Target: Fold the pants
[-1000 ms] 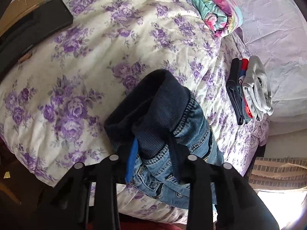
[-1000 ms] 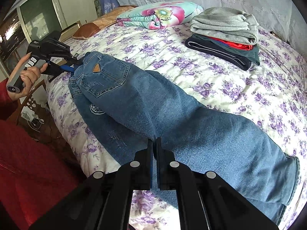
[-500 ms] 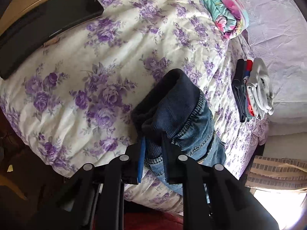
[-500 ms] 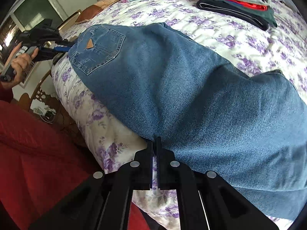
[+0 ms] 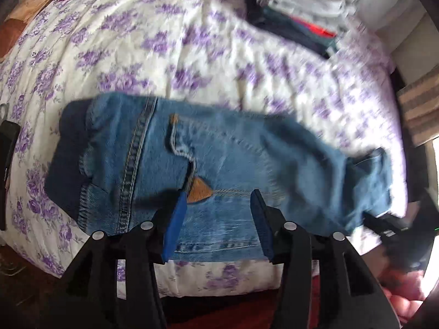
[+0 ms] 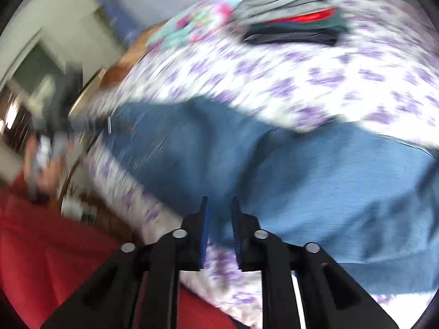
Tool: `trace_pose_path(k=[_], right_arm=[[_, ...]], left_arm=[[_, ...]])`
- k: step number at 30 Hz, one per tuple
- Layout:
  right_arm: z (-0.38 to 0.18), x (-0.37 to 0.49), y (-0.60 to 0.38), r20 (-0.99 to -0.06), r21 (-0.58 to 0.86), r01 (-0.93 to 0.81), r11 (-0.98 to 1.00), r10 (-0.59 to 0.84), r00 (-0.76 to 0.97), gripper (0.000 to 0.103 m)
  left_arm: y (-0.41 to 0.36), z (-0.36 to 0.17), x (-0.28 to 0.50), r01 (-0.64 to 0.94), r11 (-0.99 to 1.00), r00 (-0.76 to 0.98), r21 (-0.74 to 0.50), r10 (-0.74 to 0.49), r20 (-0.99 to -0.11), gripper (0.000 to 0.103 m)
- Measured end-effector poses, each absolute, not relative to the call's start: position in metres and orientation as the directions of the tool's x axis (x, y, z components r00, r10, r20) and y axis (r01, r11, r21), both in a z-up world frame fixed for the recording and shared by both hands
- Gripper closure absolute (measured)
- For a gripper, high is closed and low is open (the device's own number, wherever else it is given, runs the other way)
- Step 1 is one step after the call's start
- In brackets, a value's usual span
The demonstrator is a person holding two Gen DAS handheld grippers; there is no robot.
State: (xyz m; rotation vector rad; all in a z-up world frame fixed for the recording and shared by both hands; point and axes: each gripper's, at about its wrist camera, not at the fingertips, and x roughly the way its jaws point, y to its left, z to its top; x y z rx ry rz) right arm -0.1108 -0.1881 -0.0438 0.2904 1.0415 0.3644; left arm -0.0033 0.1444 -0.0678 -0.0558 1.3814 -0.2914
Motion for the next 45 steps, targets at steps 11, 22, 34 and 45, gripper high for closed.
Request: trace_pose_path(k=[11,22,34,45], right_arm=[[-0.071,-0.194,-0.392,-0.735,0.601,0.605,0.523,0.064,0.675,0.075],[-0.047,-0.185,-0.377,-0.641,0.629,0.538,0.561,-0.017,0.768,0.095],[-0.06,-0.27,-0.404,-0.761,0.487,0.777,0.399,-0.243,0.602,0.073],[-0.031,-0.031,-0.174,-0.707,0.514,-0.065,0.855,0.465,0.533,0.073]], left_arm=[[0.166,-0.095,0.019,-0.033,0.923,0.016,-0.384,-0.383,-0.924,0.019],[0.115,-0.102,0.016,0.125,0.968,-0.016,-0.216,-0.216,-0.976,0.005],[0.088,-0.047,0.011,0.284,0.935,0.12,-0.214,-0.256,-0.959,0.005],[0.064,-0.11,0.013,0.339,0.928,0.047,-0.153,-0.179,-0.983,0.005]])
